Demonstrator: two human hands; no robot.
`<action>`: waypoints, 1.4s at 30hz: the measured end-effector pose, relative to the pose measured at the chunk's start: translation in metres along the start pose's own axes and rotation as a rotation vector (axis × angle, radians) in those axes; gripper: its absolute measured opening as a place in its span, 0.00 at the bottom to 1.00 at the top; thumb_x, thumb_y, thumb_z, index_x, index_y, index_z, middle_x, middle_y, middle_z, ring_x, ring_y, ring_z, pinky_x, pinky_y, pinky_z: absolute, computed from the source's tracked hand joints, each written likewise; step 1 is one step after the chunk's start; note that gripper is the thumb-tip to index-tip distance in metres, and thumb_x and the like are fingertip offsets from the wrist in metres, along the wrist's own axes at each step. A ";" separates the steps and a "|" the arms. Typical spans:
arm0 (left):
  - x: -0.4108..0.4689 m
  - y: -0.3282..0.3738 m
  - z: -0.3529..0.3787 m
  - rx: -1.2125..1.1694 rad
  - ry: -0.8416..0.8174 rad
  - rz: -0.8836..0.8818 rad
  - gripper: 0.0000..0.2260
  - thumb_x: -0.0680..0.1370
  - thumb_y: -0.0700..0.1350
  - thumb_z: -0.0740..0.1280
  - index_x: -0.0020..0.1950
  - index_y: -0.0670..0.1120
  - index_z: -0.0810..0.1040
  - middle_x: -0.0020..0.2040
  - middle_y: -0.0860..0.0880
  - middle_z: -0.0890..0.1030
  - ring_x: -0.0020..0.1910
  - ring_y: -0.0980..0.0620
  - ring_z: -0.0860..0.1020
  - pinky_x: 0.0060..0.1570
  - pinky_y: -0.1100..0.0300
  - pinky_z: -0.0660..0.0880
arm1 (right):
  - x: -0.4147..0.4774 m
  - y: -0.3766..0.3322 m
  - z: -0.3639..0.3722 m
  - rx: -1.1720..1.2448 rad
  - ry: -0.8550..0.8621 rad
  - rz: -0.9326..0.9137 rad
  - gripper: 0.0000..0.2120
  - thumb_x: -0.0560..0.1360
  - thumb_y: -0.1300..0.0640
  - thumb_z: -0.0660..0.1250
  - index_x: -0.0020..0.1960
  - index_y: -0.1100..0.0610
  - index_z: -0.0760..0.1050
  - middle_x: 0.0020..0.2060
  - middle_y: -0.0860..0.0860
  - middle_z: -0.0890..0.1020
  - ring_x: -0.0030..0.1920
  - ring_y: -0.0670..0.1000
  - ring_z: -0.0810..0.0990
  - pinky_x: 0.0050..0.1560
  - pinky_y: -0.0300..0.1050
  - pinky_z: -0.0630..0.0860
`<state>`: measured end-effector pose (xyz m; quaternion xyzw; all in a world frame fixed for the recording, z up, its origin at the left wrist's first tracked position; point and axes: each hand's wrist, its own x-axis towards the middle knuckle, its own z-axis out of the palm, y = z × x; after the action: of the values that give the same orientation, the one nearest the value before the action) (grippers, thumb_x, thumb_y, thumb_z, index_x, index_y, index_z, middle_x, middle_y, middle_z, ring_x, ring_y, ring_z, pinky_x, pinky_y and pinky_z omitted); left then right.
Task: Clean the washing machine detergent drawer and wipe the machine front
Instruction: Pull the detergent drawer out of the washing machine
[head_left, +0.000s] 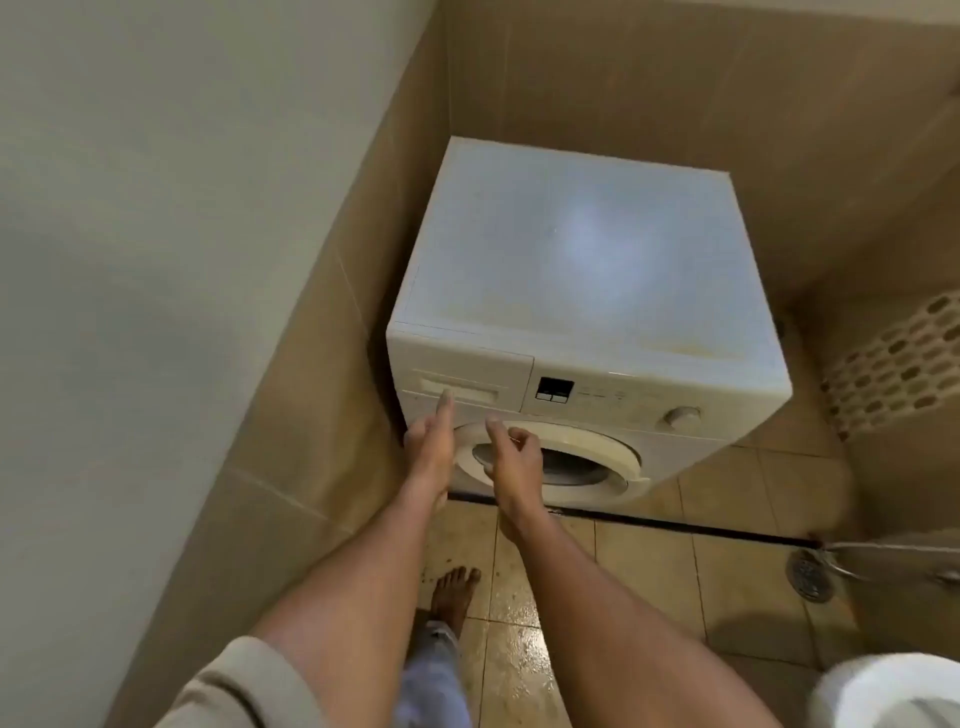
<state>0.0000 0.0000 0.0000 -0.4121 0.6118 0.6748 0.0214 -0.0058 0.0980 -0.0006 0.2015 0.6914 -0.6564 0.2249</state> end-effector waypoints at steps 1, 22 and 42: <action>0.016 0.006 0.003 -0.087 -0.017 -0.042 0.31 0.77 0.67 0.64 0.71 0.47 0.72 0.59 0.48 0.77 0.58 0.47 0.77 0.58 0.51 0.75 | 0.016 -0.004 0.010 0.103 -0.010 0.061 0.32 0.78 0.42 0.68 0.74 0.58 0.64 0.66 0.55 0.73 0.64 0.53 0.75 0.66 0.52 0.75; 0.118 0.040 0.030 -0.788 -0.025 -0.384 0.31 0.62 0.56 0.82 0.60 0.43 0.81 0.42 0.43 0.87 0.36 0.45 0.86 0.44 0.52 0.84 | 0.121 -0.040 0.079 1.059 0.050 0.349 0.42 0.61 0.46 0.81 0.68 0.66 0.75 0.59 0.65 0.81 0.55 0.62 0.81 0.67 0.57 0.75; 0.094 0.016 0.013 -0.867 -0.056 -0.424 0.46 0.53 0.56 0.85 0.66 0.39 0.77 0.52 0.38 0.84 0.41 0.43 0.86 0.44 0.52 0.82 | 0.085 -0.020 0.083 1.034 0.146 0.311 0.51 0.52 0.42 0.84 0.67 0.67 0.73 0.53 0.63 0.80 0.52 0.60 0.78 0.59 0.55 0.79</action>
<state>-0.0775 -0.0381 -0.0430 -0.4804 0.1759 0.8593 0.0013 -0.0829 0.0131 -0.0358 0.4307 0.2542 -0.8541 0.1426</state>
